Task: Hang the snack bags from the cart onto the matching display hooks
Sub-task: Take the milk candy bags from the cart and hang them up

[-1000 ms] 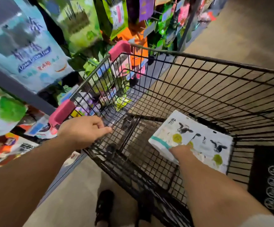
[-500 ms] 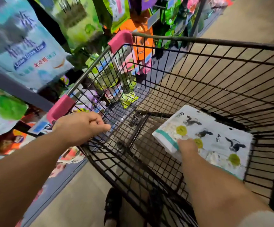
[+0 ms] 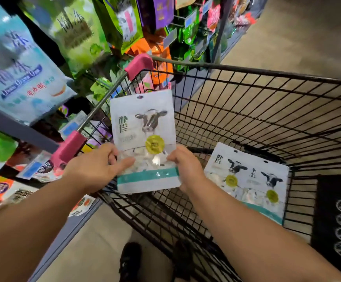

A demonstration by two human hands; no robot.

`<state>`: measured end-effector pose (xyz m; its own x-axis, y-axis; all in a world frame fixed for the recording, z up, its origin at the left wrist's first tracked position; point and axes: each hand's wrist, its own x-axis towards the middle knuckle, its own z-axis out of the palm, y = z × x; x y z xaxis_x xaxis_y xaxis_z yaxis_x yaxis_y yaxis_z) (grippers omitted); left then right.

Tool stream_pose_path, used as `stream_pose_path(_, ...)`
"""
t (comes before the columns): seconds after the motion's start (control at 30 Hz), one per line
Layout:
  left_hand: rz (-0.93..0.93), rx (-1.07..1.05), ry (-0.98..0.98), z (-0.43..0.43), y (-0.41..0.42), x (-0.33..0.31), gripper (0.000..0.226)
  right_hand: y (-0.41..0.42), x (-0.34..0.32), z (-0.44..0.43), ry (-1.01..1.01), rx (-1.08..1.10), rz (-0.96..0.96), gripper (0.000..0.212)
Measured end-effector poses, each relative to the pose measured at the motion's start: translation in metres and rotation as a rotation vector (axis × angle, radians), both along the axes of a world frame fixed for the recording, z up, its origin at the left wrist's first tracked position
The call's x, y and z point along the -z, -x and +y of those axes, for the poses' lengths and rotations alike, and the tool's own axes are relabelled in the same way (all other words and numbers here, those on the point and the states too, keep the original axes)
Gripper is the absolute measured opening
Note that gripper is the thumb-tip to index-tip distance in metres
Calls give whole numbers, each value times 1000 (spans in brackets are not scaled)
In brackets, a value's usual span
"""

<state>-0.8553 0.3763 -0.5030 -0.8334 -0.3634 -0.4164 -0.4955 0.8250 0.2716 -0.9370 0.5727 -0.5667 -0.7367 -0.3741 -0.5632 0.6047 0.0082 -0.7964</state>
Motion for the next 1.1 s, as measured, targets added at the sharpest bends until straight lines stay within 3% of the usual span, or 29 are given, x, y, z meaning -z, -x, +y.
stream_pose_path(0.17,109,-114,39,11,1,-5,51,1,-5,10,128,40,-182,25)
stream_pose_path(0.33,-5,-18,-29,0,3,2,97,-4,5,13,231,30,-341,18)
stream_pose_path(0.4,-34,-32,-27,-1,6,1,92,-4,11,14,265,-8,-399,21)
stream_pose_path(0.47,-63,-19,10,3,10,-1,72,-4,23,15,247,-58,-406,16)
stream_pose_path(0.53,-56,1,8,11,13,-5,51,-3,41,16,145,-136,-353,3)
stream_pose_path(0.6,-35,4,-9,16,14,-8,41,-2,62,22,-11,-170,-292,6)
stream_pose_path(0.73,-7,-21,9,16,17,-4,49,13,93,58,-785,-42,14,26)
stream_pose_path(0.87,33,-14,55,20,21,1,52,26,122,113,-1287,-104,-37,65)
stream_pose_path(1.0,57,21,49,26,27,0,51,22,143,148,-1372,-51,-252,82)
stream_pose_path(1.1,51,49,50,27,31,3,47,29,143,154,-1359,-28,-266,107)
